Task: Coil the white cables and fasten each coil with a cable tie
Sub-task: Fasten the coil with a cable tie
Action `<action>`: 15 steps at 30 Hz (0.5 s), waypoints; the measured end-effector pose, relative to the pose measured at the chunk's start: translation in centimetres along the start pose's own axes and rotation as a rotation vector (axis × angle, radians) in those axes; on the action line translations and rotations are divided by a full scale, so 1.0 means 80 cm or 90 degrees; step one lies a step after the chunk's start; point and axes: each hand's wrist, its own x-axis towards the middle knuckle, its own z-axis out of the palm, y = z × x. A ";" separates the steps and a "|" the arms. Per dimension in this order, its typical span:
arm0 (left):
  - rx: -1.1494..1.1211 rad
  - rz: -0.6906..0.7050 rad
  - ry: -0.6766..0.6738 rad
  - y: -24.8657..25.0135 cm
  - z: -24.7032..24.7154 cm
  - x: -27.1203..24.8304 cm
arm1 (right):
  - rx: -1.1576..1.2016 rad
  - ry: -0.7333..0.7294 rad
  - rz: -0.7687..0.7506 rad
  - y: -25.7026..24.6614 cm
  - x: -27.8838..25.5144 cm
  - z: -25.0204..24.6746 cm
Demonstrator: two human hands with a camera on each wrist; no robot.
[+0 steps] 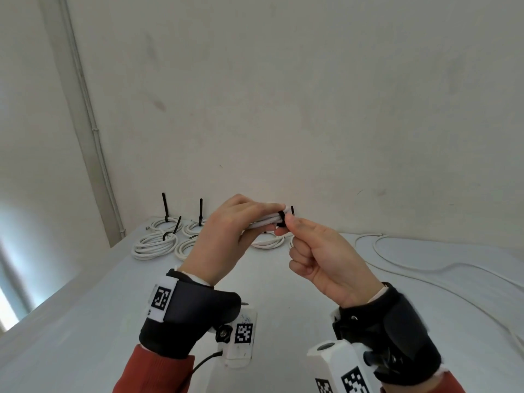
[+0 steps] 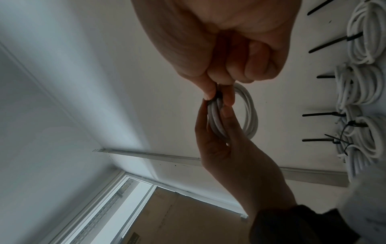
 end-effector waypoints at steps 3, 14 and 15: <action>0.038 -0.006 -0.017 -0.004 0.002 -0.002 | -0.012 0.009 -0.006 0.007 0.005 -0.001; -0.432 -0.487 0.105 -0.029 0.028 -0.018 | -0.227 0.061 0.007 0.026 0.031 -0.015; -0.465 -0.521 0.110 -0.033 0.030 -0.020 | -0.184 0.025 0.040 0.031 0.035 -0.016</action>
